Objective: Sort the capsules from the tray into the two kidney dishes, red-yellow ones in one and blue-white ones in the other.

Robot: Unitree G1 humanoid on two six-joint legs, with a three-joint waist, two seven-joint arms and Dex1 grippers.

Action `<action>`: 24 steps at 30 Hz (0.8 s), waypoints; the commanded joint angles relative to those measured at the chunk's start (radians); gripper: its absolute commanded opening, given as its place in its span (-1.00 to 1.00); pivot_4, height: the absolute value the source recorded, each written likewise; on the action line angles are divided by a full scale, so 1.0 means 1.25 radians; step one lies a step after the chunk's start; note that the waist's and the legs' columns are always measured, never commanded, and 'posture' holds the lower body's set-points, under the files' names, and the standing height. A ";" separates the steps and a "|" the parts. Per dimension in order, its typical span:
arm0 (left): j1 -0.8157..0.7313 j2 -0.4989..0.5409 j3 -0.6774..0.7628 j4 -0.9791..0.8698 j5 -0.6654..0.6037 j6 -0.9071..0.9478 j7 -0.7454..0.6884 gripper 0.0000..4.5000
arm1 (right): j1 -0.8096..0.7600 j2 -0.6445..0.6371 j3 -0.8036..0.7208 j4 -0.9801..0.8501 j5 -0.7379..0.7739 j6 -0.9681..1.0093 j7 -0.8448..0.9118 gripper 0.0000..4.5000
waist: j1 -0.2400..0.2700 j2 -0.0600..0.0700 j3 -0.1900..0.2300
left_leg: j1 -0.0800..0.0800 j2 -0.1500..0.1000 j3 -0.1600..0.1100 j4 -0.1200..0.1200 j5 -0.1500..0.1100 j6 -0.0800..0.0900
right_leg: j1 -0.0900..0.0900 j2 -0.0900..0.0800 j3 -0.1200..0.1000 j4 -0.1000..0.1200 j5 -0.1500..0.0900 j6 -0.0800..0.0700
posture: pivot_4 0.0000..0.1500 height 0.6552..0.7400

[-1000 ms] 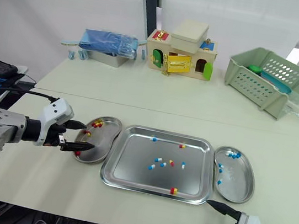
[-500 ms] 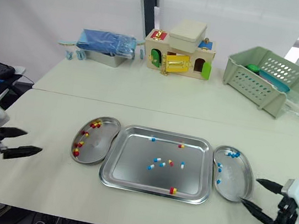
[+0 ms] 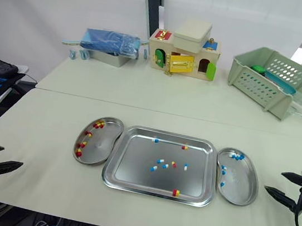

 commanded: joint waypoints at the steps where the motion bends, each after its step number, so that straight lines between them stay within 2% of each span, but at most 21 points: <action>1: 0.003 -0.007 0.032 -0.020 -0.018 -0.014 0.004 0.99 | -0.023 -0.015 -0.011 0.017 -0.010 0.005 0.008 1.00 | 0.000 0.000 0.000 | 0.000 0.000 0.000 0.000 0.000 0.000 | 0.000 0.000 0.000 0.000 0.000 0.000 | 1.00 1.00; 7: 0.004 -0.099 0.049 -0.094 -0.071 -0.106 -0.005 0.99 | -0.051 -0.004 -0.009 0.073 -0.031 -0.063 0.032 1.00 | -0.002 0.000 0.000 | 0.000 0.000 0.001 0.000 0.000 0.000 | 0.000 0.000 0.001 0.000 0.000 0.000 | 1.00 1.00; 12: 0.096 -0.271 0.048 -0.299 -0.173 -0.179 -0.012 0.99 | -0.085 -0.018 0.001 0.145 -0.059 -0.119 0.063 1.00 | -0.003 0.000 0.000 | 0.000 0.000 0.003 0.000 0.000 -0.001 | 0.000 -0.001 0.002 -0.001 0.000 0.000 | 1.00 1.00; 15: 0.176 -0.345 0.027 -0.401 -0.220 -0.195 -0.027 0.99 | -0.097 -0.019 0.003 0.168 -0.070 -0.141 0.074 1.00 | -0.003 0.000 0.000 | 0.000 0.000 0.004 0.001 -0.001 -0.001 | 0.000 -0.001 0.003 -0.001 0.000 0.000 | 1.00 1.00; 21: 0.255 -0.481 -0.054 -0.474 -0.227 -0.353 -0.065 0.99 | -0.123 -0.023 0.022 0.192 -0.081 -0.155 0.097 1.00 | 0.003 0.002 -0.001 | 0.001 0.000 0.007 0.001 -0.001 0.000 | 0.000 -0.001 0.005 -0.001 0.001 -0.001 | 1.00 1.00; 24: 0.320 -0.583 -0.135 -0.475 -0.208 -0.468 -0.096 0.99 | -0.138 -0.039 0.038 0.207 -0.100 -0.148 0.101 1.00 | 0.003 0.002 -0.002 | 0.001 0.000 0.009 0.001 -0.002 0.001 | 0.000 -0.001 0.007 -0.003 0.001 0.000 | 1.00 1.00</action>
